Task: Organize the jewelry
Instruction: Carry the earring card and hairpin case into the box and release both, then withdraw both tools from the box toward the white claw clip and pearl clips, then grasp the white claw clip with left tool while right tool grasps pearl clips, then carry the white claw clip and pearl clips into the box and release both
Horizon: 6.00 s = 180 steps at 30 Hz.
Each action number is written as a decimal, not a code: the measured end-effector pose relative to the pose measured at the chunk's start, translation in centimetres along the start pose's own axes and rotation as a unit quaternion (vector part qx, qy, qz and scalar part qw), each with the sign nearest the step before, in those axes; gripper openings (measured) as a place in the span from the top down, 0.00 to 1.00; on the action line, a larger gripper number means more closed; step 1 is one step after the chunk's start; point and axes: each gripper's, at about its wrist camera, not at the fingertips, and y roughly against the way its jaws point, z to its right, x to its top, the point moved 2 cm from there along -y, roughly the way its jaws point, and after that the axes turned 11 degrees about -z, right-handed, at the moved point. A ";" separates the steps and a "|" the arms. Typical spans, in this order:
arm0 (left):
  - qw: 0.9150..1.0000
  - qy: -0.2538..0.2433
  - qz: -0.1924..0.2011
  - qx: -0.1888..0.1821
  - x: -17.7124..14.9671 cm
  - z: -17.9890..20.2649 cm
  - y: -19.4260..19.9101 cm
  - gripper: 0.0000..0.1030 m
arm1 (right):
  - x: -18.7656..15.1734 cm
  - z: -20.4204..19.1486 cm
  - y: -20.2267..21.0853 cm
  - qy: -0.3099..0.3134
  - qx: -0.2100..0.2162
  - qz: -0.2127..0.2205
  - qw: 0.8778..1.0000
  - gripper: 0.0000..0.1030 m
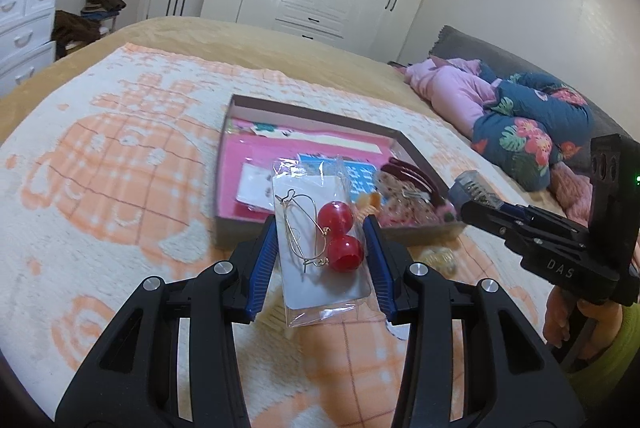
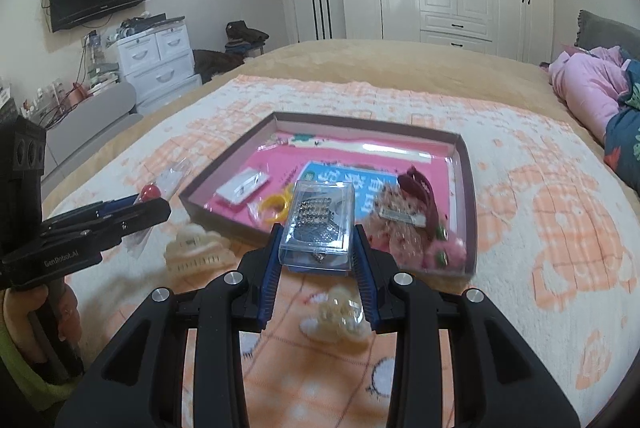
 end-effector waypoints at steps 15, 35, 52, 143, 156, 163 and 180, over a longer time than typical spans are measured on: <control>1.000 -0.001 0.011 0.006 3.2 -1.2 -0.8 0.67 | 3.8 0.8 -1.8 -0.010 -0.017 0.023 1.000 0.68; 1.000 -0.006 -0.008 0.001 6.9 -1.8 -5.1 0.67 | 4.6 4.0 -5.2 -0.030 -0.059 0.003 0.998 0.68; 0.999 -0.013 -0.050 -0.005 8.0 -1.9 -8.8 0.66 | 3.5 3.1 -8.9 -0.012 -0.051 -0.058 0.997 0.68; 0.998 -0.048 0.024 0.040 -1.8 0.8 1.8 0.11 | -5.7 -0.4 1.0 0.014 -0.079 0.031 0.996 0.10; 0.998 -0.040 -0.034 0.039 -2.7 -0.7 -2.3 0.11 | -4.9 0.8 -4.5 -0.022 -0.065 -0.061 0.996 0.11; 0.996 -0.037 -0.080 0.019 -2.3 -0.8 -5.1 0.19 | -4.7 1.3 -6.7 -0.046 -0.046 -0.106 0.992 0.35; 0.994 -0.050 -0.096 0.000 -2.8 0.3 -5.5 0.81 | -6.3 1.0 -4.7 -0.042 -0.009 -0.095 0.995 0.56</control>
